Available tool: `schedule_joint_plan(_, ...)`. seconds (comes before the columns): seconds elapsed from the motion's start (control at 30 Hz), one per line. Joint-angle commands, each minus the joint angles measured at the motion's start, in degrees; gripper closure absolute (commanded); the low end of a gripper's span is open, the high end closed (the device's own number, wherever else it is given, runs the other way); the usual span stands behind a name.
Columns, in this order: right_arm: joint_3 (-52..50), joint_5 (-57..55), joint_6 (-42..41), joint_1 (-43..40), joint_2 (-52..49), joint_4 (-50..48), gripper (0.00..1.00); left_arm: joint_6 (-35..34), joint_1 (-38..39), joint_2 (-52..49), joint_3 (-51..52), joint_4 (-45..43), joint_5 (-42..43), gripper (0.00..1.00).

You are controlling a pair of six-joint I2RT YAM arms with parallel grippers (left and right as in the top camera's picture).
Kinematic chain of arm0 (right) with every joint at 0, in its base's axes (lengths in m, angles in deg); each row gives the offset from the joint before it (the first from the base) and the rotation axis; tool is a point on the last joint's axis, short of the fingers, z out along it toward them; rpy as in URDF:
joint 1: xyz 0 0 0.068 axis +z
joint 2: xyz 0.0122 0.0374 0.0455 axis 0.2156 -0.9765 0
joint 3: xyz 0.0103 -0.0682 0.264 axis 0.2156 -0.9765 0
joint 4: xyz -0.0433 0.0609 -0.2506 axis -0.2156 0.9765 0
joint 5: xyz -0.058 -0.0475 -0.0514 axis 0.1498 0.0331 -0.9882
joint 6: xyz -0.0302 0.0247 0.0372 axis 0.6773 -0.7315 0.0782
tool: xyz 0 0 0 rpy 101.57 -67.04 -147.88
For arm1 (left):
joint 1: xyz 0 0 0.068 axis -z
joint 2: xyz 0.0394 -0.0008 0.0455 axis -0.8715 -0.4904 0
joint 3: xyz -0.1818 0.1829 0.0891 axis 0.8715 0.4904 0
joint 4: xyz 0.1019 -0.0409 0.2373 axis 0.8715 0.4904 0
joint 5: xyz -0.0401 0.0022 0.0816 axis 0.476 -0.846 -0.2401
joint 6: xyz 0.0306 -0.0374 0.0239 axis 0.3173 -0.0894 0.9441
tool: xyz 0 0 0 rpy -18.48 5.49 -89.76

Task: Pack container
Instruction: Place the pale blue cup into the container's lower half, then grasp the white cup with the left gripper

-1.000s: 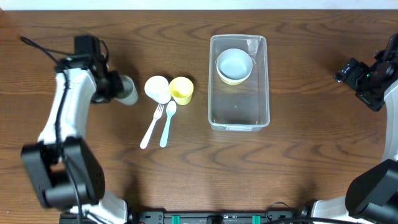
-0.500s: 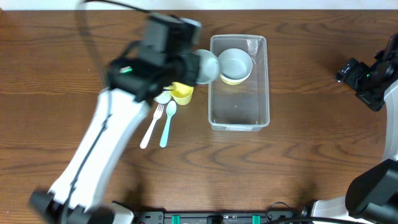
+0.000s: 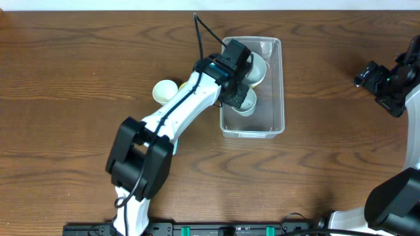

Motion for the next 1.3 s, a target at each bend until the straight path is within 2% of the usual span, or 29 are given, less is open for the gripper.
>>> schedule_joint_plan(0.0, -0.11, -0.37, 0.04, -0.37, -0.26, 0.0, 0.01, 1.05, -0.17, -1.07, 0.44, -0.68, -3.32, 0.94)
schedule_joint_plan(0.13, -0.11, -0.35, 0.04, -0.37, -0.26, 0.0, 0.01, 2.45, -0.17, -1.42, 0.42, -2.34, -3.56, 0.93)
schedule_joint_plan(0.27, -0.11, -0.35, 0.04, -0.37, -0.26, 0.0, 0.01, 3.3, -0.17, -1.14, -1.66, -1.66, -3.72, 0.83)
schedule_joint_plan(0.33, -0.11, -0.35, 0.07, -0.37, -0.26, 0.0, 0.01, 3.3, -0.02, -0.7, -3.85, 0.55, -3.72, 0.66)
schedule_joint_plan(0.37, -0.11, -0.37, 0.07, -0.37, -0.26, 0.0, 0.01, 3.3, 0.09, -0.55, -5.14, 1.97, -3.72, 0.61)
schedule_joint_plan(0.47, -0.11, -0.37, 0.07, -0.37, -0.26, 0.0, 0.01, 2.84, 0.48, 0.46, -11.63, 9.33, -3.67, 0.55)
schedule_joint_plan(0.6, -0.11, -0.37, 0.04, -0.37, -0.26, 0.0, 0.01, 2.89, 0.63, 3.41, -20.11, 18.97, -4.28, 0.39)
schedule_joint_plan(0.77, -0.11, -0.35, 0.04, -0.37, -0.26, 0.0, 0.01, 2.86, -1.92, 9.53, -22.18, 24.7, -14.84, 0.31)
schedule_joint_plan(0.83, -0.11, -0.37, 0.04, -0.37, -0.26, 0.0, 0.01, 2.86, -4.61, 10.62, -22.16, 27.47, -19.21, 0.27)
schedule_joint_plan(0.9, -0.11, -0.35, 0.04, -0.37, -0.26, 0.0, 0.01, 2.27, -9.44, 10.32, -21.75, 29.97, -19.74, 0.25)
schedule_joint_plan(0.97, -0.11, -0.35, 0.04, -0.37, -0.26, 0.0, 0.01, -0.72, -14.45, 9.68, -19.5, 29.94, -17.46, 0.25)
schedule_joint_plan(1.13, -0.11, -0.35, 0.04, -0.37, -0.26, 0.0, 0.01, -1.05, -25.0, 5.42, -11.69, 26.14, -1.18, 0.25)
schedule_joint_plan(1.27, -0.11, -0.37, 0.04, -0.37, -0.26, 0.0, 0.01, -1.81, -29.42, 0.35, -6.62, 23.3, 1.01, 0.25)
